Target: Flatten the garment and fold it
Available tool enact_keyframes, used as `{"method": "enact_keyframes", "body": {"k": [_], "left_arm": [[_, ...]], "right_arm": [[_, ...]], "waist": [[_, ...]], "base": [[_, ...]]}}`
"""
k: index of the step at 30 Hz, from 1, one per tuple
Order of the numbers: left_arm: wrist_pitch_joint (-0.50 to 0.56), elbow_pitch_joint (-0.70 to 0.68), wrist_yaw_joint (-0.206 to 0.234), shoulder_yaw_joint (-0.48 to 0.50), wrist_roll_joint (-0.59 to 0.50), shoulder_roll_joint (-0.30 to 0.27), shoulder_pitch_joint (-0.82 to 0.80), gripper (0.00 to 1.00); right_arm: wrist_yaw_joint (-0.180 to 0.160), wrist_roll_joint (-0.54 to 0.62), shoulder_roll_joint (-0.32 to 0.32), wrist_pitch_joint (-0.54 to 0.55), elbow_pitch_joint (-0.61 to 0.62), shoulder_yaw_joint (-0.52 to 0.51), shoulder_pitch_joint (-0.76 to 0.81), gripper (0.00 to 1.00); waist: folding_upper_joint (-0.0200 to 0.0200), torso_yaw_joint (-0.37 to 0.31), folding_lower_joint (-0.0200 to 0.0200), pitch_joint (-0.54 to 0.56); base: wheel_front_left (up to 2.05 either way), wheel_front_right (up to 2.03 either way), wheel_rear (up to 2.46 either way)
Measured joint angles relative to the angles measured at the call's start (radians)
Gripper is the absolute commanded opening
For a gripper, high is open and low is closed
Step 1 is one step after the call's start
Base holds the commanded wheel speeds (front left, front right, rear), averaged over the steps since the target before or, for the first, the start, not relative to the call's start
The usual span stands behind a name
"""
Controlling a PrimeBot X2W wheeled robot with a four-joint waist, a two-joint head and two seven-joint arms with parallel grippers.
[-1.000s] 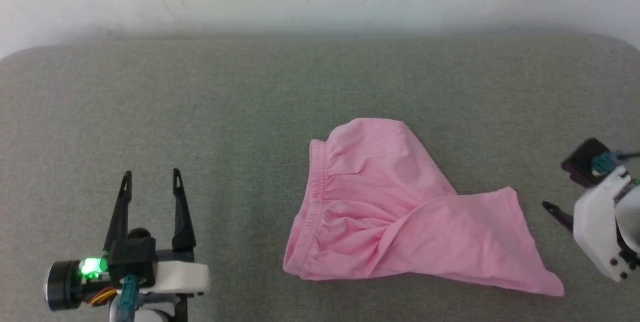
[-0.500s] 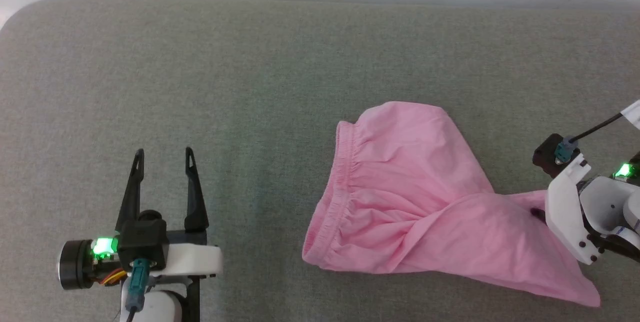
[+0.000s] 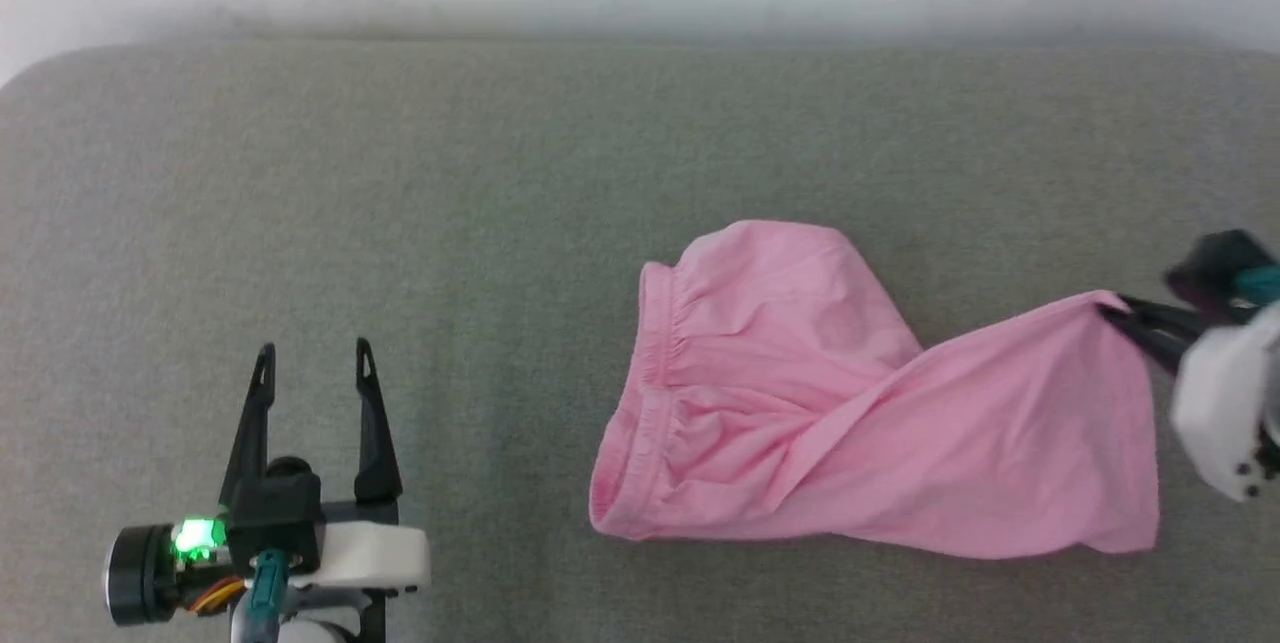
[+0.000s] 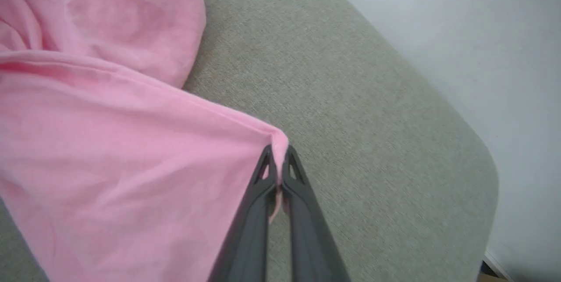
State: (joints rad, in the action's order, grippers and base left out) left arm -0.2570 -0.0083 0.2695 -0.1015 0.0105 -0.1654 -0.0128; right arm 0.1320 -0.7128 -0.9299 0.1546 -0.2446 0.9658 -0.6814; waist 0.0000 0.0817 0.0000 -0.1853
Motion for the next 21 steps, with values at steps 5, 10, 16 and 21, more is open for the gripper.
{"method": "enact_keyframes", "body": {"k": [5, 10, 16, 21], "left_arm": [[0.0, -0.003, 0.0, 0.006, 0.006, 0.0, 0.035, 1.0], [0.0, -0.007, -0.004, 0.006, 0.006, 0.0, 0.036, 1.0], [0.0, -0.006, -0.006, 0.004, 0.006, 0.001, 0.036, 1.0], [0.0, 0.007, -0.015, 0.007, 0.006, -0.004, 0.037, 1.0]], "right_arm": [[0.0, -0.005, -0.08, -0.043, 0.093, -0.182, 0.222, 0.0], [0.0, 0.054, -0.068, -0.038, 0.07, -0.324, 0.515, 0.0], [0.0, 0.09, 0.09, -0.013, 0.014, -0.421, 0.786, 0.0], [0.001, 0.14, 0.176, -0.055, -0.001, -0.533, 0.809, 1.0]], "waist": [[0.0, -0.049, 0.0, 0.04], [0.0, -0.096, -0.0001, 0.064], [0.0, -0.119, -0.0002, 0.077], [0.0, -0.124, -0.0001, 0.091]], "base": [[0.0, 0.0, 0.0], [0.0, 0.0, 0.0], [0.0, 0.0, 0.0], [0.0, 0.0, 0.0]]}}
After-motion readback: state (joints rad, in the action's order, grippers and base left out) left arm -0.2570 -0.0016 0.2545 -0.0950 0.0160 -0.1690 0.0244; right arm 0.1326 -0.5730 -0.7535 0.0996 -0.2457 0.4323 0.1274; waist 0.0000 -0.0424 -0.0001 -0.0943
